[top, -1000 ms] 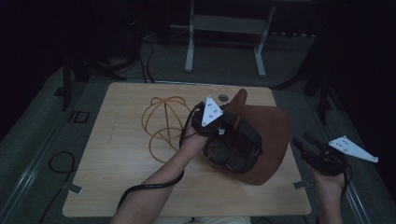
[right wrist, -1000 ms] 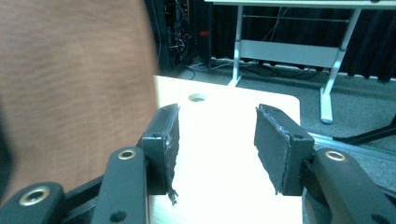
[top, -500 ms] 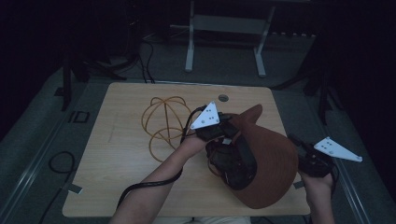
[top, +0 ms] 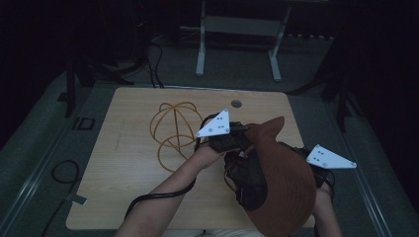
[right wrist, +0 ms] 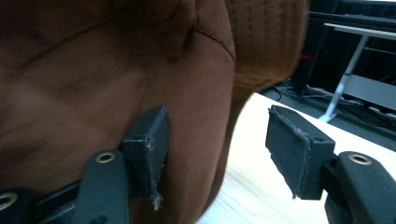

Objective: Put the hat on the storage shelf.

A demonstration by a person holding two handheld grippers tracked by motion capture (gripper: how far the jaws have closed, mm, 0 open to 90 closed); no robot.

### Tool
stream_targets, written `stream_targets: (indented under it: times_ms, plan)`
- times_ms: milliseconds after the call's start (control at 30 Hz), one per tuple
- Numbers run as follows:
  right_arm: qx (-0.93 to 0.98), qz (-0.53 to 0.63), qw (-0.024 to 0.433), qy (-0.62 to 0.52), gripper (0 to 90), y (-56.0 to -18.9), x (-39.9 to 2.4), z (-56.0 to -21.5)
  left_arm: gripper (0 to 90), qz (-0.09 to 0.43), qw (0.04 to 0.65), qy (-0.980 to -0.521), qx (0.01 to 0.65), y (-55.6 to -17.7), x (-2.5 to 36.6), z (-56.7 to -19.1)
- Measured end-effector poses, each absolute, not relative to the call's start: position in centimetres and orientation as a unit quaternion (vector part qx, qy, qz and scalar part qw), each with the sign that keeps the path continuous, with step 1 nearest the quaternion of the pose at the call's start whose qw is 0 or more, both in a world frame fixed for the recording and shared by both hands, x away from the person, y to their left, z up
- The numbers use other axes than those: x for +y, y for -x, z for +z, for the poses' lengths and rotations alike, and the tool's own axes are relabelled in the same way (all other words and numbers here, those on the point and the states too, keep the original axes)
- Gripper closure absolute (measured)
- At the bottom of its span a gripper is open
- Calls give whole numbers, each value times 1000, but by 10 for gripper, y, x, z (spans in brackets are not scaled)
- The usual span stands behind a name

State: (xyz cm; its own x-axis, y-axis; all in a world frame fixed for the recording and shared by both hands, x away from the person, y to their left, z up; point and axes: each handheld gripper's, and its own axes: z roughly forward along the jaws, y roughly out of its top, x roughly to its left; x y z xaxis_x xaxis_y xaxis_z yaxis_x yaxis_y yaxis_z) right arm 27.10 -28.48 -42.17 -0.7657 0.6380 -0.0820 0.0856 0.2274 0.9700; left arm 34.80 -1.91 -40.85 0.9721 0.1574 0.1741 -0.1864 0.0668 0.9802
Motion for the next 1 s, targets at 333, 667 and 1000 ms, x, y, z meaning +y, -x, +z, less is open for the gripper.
stream_targets:
  times_ms: [333,667,1000]
  plan:
    - [740,584,242,-228,398,-282,-267,-414,872,84,744,-663,-7,-349,-24,-411]
    - [735,587,236,-243,856,-286,-260,-415,870,86,739,-668,3,-352,-24,-414]
    - [727,611,192,-250,876,-288,-266,-414,761,113,726,-678,-7,-349,-25,-406]
